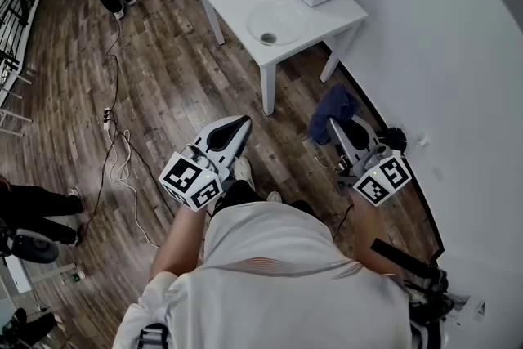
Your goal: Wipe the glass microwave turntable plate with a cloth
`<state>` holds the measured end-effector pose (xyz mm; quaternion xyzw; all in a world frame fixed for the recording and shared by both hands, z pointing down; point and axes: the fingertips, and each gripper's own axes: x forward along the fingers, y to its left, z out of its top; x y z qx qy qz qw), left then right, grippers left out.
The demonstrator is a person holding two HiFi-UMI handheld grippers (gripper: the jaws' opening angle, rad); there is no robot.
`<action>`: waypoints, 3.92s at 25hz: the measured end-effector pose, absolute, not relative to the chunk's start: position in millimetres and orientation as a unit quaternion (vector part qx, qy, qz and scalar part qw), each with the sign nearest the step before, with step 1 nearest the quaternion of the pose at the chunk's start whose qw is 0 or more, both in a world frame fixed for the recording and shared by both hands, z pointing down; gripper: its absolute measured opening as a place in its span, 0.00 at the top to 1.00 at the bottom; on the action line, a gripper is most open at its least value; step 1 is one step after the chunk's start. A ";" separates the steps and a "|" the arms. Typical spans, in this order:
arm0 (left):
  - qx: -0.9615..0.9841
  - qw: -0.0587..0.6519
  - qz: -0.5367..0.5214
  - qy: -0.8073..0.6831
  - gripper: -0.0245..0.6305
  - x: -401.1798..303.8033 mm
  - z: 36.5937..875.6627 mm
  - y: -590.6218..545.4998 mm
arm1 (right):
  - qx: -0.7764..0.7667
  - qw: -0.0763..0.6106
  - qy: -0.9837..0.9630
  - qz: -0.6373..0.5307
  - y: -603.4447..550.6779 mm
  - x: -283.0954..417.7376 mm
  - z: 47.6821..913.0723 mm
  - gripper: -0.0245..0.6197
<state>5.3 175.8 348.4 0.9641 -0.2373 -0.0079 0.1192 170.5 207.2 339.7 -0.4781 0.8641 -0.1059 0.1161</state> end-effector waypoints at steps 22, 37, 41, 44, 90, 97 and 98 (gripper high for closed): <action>0.966 0.132 -0.021 -0.222 0.95 28.1 347.7 -9.3 | -0.504 0.100 0.850 -0.115 44.3 188.4 344.7 0.87; 0.973 0.141 -0.019 -0.182 0.95 10.2 356.5 -180.3 | -0.541 0.092 0.829 -0.111 -107.4 167.7 342.0 0.87; 0.970 0.156 -0.026 -0.185 0.95 15.3 365.0 -205.9 | -0.540 0.085 0.829 -0.119 -126.7 169.6 346.3 0.87; 0.968 0.162 -0.023 -0.191 0.95 20.2 369.3 -216.5 | -0.540 0.082 0.828 -0.126 -139.3 179.1 347.7 0.87; 0.880 0.224 -0.009 -0.418 0.95 -4.8 473.3 -287.8 | -0.290 -0.178 0.844 -0.415 -356.3 86.5 625.8 0.87; 0.883 0.238 -0.015 -0.405 0.95 3.6 483.1 -290.6 | -0.316 -0.208 0.815 -0.439 -366.5 107.4 650.3 0.87; 0.884 0.239 -0.016 -0.402 0.95 4.8 482.6 -291.3 | -0.322 -0.210 0.811 -0.442 -367.8 113.6 651.3 0.87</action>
